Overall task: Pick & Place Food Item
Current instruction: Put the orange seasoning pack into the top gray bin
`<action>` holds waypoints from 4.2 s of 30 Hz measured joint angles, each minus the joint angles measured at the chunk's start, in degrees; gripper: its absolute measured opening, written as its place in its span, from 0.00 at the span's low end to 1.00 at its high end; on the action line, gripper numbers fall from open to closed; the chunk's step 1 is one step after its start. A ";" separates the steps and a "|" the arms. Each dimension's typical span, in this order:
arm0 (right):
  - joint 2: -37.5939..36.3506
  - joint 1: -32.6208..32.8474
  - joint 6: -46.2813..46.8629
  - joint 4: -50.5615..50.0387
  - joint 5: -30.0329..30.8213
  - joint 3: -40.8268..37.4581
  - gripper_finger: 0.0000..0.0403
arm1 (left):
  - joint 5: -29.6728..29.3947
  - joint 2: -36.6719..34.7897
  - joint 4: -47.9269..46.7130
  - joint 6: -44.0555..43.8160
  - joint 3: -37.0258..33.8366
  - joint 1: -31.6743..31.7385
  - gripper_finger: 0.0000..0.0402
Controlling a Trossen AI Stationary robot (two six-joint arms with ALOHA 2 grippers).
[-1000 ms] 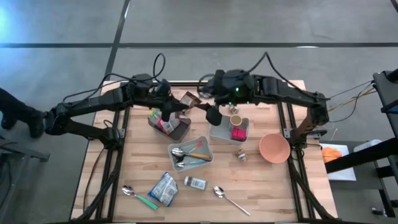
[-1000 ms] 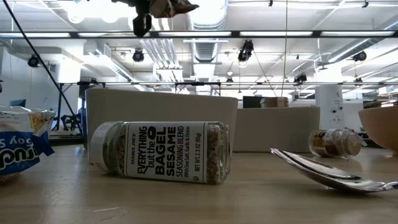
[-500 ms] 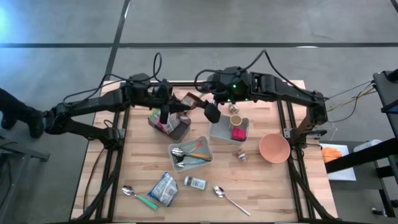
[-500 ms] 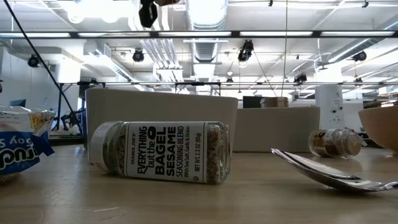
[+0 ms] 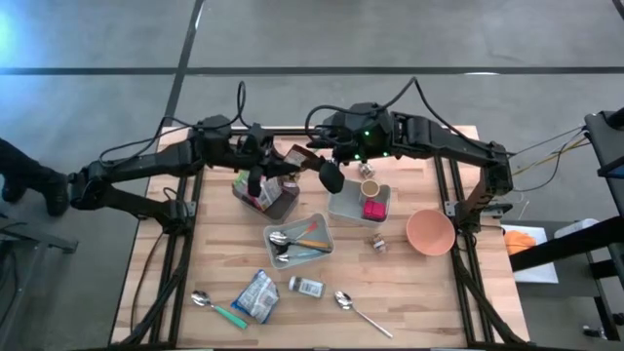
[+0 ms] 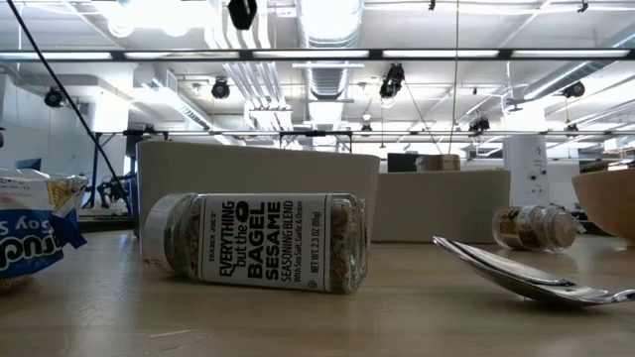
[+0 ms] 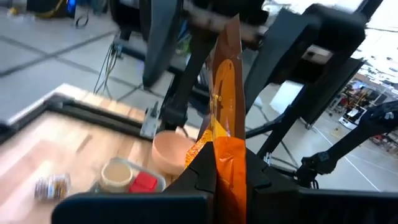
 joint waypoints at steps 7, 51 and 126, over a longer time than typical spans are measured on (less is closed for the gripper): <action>0.00 -0.20 0.23 1.34 -0.46 -0.52 0.32 | -0.23 0.04 3.25 0.42 -0.02 0.04 0.04; 0.09 -0.29 -1.40 6.22 -1.54 -0.20 0.02 | 4.59 0.59 -2.32 -5.31 0.02 -2.27 0.46; 6.78 -2.91 -15.80 2.51 -13.82 0.45 0.19 | -6.05 3.16 -23.90 4.71 8.61 -2.14 0.00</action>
